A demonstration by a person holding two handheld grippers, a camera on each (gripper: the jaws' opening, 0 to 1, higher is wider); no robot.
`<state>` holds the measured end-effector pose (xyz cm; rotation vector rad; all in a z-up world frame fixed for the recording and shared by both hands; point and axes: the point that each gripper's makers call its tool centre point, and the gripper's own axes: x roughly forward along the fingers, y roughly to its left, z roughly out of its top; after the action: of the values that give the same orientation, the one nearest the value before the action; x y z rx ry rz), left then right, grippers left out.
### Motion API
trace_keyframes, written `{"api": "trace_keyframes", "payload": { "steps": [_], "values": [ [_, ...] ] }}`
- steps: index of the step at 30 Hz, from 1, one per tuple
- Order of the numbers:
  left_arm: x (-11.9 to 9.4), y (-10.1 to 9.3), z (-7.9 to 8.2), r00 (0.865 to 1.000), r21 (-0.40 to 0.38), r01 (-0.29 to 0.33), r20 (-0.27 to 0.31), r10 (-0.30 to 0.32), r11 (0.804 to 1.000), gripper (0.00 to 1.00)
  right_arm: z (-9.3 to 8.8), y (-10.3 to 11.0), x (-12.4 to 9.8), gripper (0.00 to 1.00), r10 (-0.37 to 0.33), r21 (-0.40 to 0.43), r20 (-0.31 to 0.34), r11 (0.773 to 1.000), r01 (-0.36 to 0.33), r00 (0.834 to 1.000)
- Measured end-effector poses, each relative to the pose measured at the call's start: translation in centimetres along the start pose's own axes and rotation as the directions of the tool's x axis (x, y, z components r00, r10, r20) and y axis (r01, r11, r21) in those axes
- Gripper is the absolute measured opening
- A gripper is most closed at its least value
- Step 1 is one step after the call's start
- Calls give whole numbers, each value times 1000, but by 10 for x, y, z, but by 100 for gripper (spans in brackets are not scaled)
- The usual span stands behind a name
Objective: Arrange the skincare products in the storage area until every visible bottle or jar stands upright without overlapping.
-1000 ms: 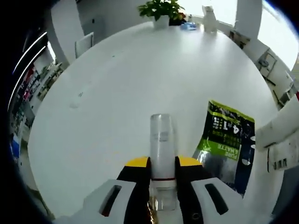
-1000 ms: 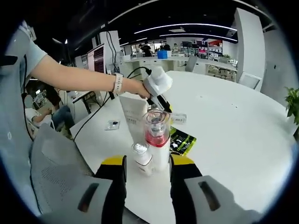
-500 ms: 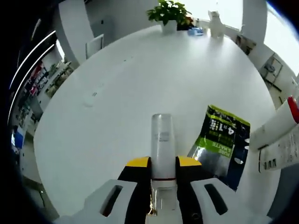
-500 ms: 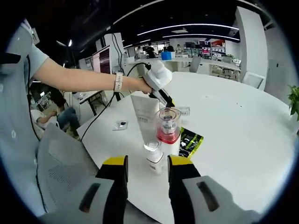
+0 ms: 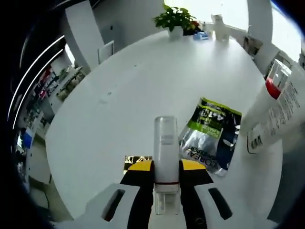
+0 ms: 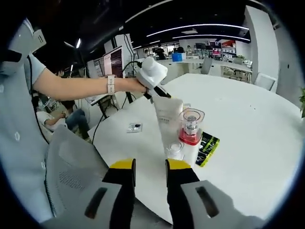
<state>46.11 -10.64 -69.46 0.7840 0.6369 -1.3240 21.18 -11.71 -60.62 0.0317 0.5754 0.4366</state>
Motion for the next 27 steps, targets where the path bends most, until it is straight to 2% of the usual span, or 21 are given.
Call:
{"api": "trace_keyframes", "payload": {
  "steps": [3, 8, 11, 15, 19, 23, 27],
  "values": [
    [-11, -16, -7, 1000, 77, -27, -13, 28, 997, 16, 2, 8, 2, 23, 24, -7, 6, 1000, -24, 1000],
    [-25, -27, -24, 999, 61, -41, 5, 41, 997, 16, 8, 17, 6, 24, 41, -38, 16, 998, -40, 999],
    [-36, -40, -32, 999, 78, -54, 5, 54, 995, 16, 13, 29, 11, 23, 78, -46, 29, 996, -76, 997],
    [-50, -46, -39, 995, 87, -97, 45, 93, 992, 16, 11, 37, 19, 25, 94, -56, 15, 994, -93, 995],
    [-62, -60, -47, 994, 90, -98, 58, 93, 991, 16, 10, 43, 27, 25, 104, -69, 14, 992, -103, 995],
    [-75, -73, -48, 991, 78, -107, 89, 100, 991, 16, 12, 45, 35, 25, 107, -32, 39, 994, -105, 994],
    [-88, -94, -43, 988, 41, -85, 131, 79, 996, 16, 23, 44, 40, 25, 82, 31, 109, 996, -86, 991]
  ]
}}
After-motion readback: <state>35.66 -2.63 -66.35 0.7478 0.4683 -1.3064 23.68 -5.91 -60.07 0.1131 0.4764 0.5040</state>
